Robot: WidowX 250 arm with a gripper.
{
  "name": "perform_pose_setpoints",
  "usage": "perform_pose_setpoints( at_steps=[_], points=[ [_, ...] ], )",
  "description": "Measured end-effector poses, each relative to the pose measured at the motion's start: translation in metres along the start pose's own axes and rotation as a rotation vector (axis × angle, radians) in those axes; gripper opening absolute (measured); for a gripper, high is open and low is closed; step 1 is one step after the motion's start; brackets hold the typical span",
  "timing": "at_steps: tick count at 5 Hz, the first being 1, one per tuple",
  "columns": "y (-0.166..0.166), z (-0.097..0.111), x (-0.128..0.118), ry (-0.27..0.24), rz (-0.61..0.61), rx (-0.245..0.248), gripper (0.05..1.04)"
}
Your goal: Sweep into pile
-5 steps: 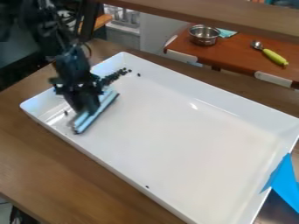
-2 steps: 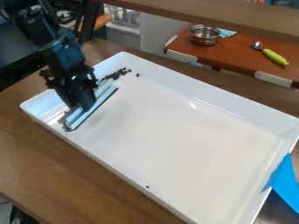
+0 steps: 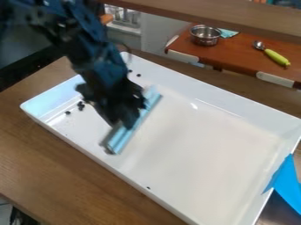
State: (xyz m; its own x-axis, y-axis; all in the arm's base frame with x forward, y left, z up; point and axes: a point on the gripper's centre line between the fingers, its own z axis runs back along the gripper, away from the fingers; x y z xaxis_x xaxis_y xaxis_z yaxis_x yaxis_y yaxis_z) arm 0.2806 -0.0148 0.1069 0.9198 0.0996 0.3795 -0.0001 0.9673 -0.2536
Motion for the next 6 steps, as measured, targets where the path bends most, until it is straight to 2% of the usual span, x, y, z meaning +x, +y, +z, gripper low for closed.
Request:
perform_pose_setpoints(
  at_steps=[1,2,3,4,5,6],
  points=[
    [-0.046,-0.027,-0.005,0.005,0.009,0.06,0.352],
    [-0.086,-0.056,0.009,-0.004,0.056,0.147,0.352],
    [-0.129,-0.078,0.019,0.021,0.063,0.184,0.352],
    [-0.142,-0.092,0.029,0.027,0.082,0.22,0.416],
    [-0.144,-0.098,0.033,0.025,0.075,0.245,0.719],
    [-0.145,-0.097,0.032,0.034,0.062,0.246,0.978]
  ],
)
